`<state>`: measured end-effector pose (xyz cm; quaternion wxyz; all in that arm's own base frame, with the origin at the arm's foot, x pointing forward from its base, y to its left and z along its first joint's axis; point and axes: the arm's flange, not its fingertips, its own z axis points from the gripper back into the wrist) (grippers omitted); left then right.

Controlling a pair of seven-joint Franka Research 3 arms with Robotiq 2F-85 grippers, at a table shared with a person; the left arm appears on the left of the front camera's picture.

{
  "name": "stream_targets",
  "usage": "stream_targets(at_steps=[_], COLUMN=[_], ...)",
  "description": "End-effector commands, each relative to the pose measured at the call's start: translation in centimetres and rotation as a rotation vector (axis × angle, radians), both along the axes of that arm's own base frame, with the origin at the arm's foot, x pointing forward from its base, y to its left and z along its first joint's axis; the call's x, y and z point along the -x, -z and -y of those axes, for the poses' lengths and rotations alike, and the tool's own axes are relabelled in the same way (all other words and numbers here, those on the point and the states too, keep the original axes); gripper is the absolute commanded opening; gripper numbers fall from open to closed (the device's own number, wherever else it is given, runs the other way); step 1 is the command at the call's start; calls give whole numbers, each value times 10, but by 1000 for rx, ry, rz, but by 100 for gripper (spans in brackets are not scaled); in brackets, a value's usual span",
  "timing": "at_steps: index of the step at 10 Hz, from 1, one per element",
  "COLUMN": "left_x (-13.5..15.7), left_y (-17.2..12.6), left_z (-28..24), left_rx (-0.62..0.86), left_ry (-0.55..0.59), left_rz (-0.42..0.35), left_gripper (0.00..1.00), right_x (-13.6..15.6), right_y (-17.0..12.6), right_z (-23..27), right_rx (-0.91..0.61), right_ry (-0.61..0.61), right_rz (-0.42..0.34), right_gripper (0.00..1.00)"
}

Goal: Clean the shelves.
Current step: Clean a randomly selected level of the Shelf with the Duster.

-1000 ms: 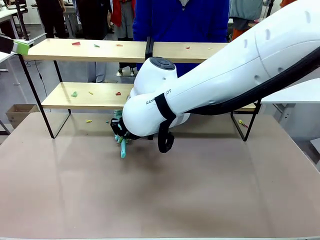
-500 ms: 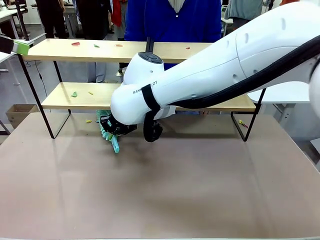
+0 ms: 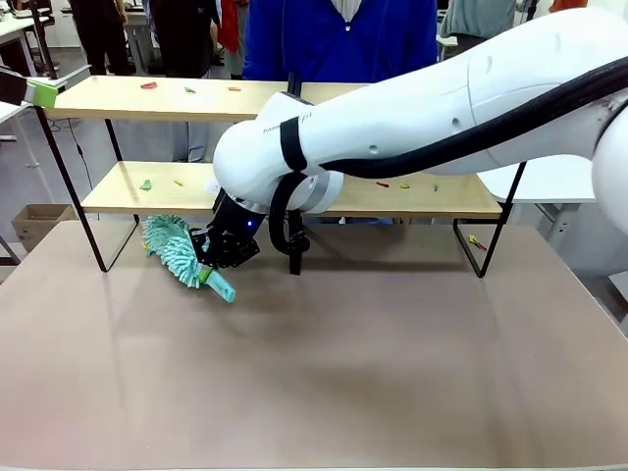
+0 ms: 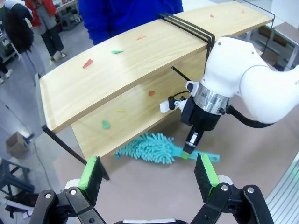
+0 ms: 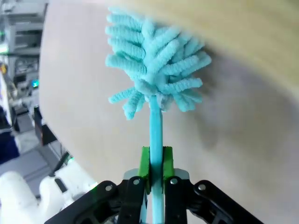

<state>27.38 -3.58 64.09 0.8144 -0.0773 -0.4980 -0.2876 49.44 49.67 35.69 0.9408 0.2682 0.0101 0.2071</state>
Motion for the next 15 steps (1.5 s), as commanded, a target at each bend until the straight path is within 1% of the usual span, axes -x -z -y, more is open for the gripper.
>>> stream_targets(at_steps=[1, 2, 3, 4, 5, 6, 7, 8, 10, 11, 12, 13, 14, 15], left_x=[0, 0, 0, 0, 0, 0, 0, 0, 0, 0, 0, 0, 0, 0], left_y=[1, 1, 1, 1, 1, 1, 1, 1, 1, 1, 1, 1, 1, 1], left_z=[0, 0, 0, 0, 0, 0, 0, 0, 0, 0, 0, 0, 0, 0], left_rx=[-4, -4, -4, -4, -4, -4, -4, -4, -4, -4, -4, -4, -4, -4], left_ry=[-2, -2, -2, -2, -2, -2, -2, -2, -2, -2, -2, -2, -2, -2], left_rz=[-1, -1, -1, -1, -1, -1, -1, -1, -1, -1, -1, -1, -1, -1], left_gripper=[100, 100, 100, 100, 100, 100, 100, 100, 100, 100, 100, 100, 100, 100], right_x=[5, 8, 15, 22, 32, 43, 48, 54, 66, 78, 84, 94, 104, 113], right_y=[-10, -10, -11, -13, -16, -22, -28, -35, -52, -62, -61, -62, -66, -76], right_z=[24, 31, 39, 48, 59, 68, 80, 92, 117, 131, 140, 144, 149, 163], right_rx=[-57, -48, -25, -9, 31, -30, -82, -151, -250, -289, -141, -104, -180, -260], right_ry=[-122, -196, -307, -411, -551, -637, -639, -632, -626, -644, -508, -496, -573, -617], right_rz=[-80, -121, -155, -222, -295, -340, -331, -304, -213, -167, -100, -93, -133, -153], right_gripper=[12, 12, 12, 12, 12, 12, 12, 12, 12, 12, 12, 12, 12, 12])
